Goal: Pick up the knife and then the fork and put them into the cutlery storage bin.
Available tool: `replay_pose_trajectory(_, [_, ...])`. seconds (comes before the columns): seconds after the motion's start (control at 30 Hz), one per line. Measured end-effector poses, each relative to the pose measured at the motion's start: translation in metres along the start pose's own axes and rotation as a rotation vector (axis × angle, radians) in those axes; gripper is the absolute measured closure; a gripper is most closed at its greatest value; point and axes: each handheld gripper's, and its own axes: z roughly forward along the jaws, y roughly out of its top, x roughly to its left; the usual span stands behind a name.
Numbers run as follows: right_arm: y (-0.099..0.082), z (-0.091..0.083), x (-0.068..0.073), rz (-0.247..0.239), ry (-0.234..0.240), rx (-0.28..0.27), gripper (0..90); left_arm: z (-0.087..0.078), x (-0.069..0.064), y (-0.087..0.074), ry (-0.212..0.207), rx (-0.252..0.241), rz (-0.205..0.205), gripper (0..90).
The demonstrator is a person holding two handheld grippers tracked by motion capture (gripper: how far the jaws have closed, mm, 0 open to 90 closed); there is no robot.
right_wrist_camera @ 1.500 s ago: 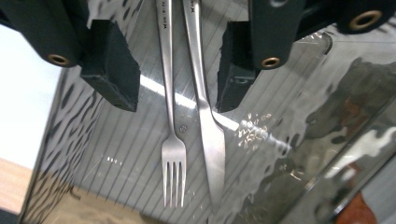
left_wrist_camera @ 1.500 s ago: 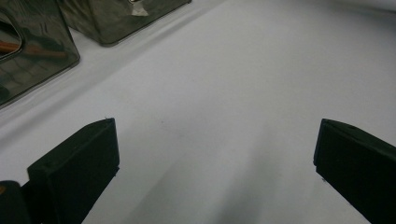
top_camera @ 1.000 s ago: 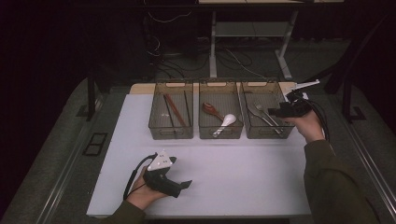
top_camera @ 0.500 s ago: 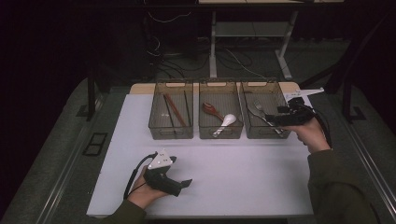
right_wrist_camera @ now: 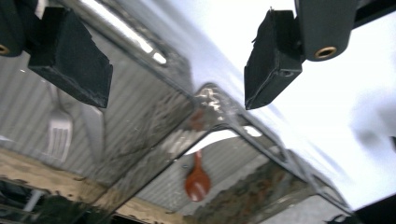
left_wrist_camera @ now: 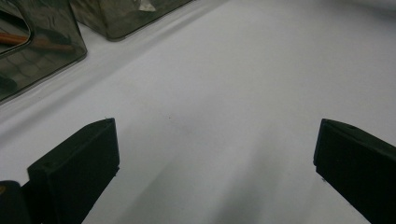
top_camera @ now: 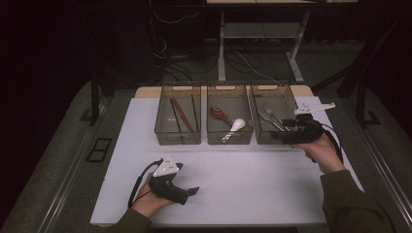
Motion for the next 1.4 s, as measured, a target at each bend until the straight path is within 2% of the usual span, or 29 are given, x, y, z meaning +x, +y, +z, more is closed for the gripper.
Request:
replay_pose_trajectory(0.07, [-0.004, -0.001, 0.004, 0.009, 0.023, -0.008, 22.9, 0.0, 0.0, 0.0, -0.001, -0.001, 0.0, 0.0])
replay_pose_trajectory(0.2, [-0.011, -0.006, 0.013, -0.004, 0.056, -0.037, 20.4, 0.0, -0.001, 0.001, -0.002, -0.003, 0.003, 0.0])
replay_pose_trajectory(0.47, [-0.03, -0.013, 0.035, -0.044, 0.075, -0.066, 18.8, 0.0, -0.002, 0.001, -0.002, -0.004, 0.008, 0.0])
replay_pose_trajectory(0.63, [-0.044, -0.013, 0.045, -0.066, 0.067, -0.073, 17.7, 0.0, -0.002, 0.001, -0.003, -0.006, 0.008, 0.0])
replay_pose_trajectory(0.73, [-0.051, -0.011, 0.049, -0.077, 0.061, -0.074, 14.0, 0.0, -0.001, 0.0, -0.003, -0.004, 0.006, 0.0])
replay_pose_trajectory(0.9, [-0.06, -0.01, 0.055, -0.078, 0.04, -0.082, 11.7, -0.002, 0.0, -0.001, 0.0, -0.009, 0.003, 0.0])
replay_pose_trajectory(1.2, [-0.081, -0.011, 0.062, -0.105, 0.012, -0.104, 11.8, -0.005, 0.002, -0.002, 0.003, -0.019, 0.002, 0.0])
replay_pose_trajectory(1.3, [-0.087, -0.012, 0.062, -0.107, -0.004, -0.115, 11.8, -0.007, 0.003, -0.002, 0.007, -0.025, 0.0, 0.0])
replay_pose_trajectory(1.4, [-0.094, -0.014, 0.061, -0.092, 0.001, -0.109, 11.8, -0.009, 0.003, -0.003, 0.01, -0.031, -0.001, 0.0])
